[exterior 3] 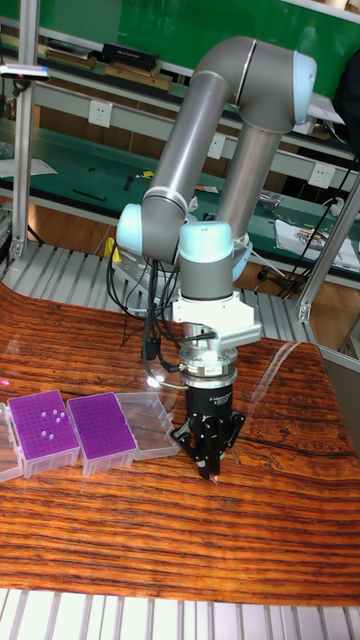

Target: Transfer all small pipette tips from one holder to another

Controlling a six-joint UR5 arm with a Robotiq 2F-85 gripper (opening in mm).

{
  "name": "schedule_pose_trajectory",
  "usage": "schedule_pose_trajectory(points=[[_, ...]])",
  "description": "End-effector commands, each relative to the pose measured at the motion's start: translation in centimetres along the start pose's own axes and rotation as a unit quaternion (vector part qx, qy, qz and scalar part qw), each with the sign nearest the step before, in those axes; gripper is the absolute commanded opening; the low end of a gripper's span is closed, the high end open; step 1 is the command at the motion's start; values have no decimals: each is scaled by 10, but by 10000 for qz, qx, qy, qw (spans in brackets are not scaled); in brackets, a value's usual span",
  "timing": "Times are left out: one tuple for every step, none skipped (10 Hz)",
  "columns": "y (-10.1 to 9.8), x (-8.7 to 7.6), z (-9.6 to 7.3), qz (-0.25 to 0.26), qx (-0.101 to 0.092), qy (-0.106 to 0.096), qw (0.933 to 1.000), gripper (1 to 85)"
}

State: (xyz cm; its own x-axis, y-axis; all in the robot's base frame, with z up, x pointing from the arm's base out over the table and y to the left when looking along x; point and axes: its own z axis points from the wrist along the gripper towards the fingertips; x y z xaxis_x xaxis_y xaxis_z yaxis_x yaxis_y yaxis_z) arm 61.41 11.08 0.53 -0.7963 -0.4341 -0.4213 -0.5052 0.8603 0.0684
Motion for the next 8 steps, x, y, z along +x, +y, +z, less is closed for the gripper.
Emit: schedule_pose_trajectory(points=[[-1, 2, -1, 53, 7, 7, 10000, 237], [0, 3, 0, 58, 9, 18, 10000, 237], [0, 4, 0, 61, 22, 25, 10000, 237], [1, 5, 1, 68, 22, 25, 10000, 237], [1, 5, 1, 68, 22, 25, 10000, 237], [2, 7, 1, 84, 32, 49, 9999, 237], [1, 9, 1, 82, 45, 84, 9999, 237], [1, 10, 1, 82, 59, 102, 9999, 237]])
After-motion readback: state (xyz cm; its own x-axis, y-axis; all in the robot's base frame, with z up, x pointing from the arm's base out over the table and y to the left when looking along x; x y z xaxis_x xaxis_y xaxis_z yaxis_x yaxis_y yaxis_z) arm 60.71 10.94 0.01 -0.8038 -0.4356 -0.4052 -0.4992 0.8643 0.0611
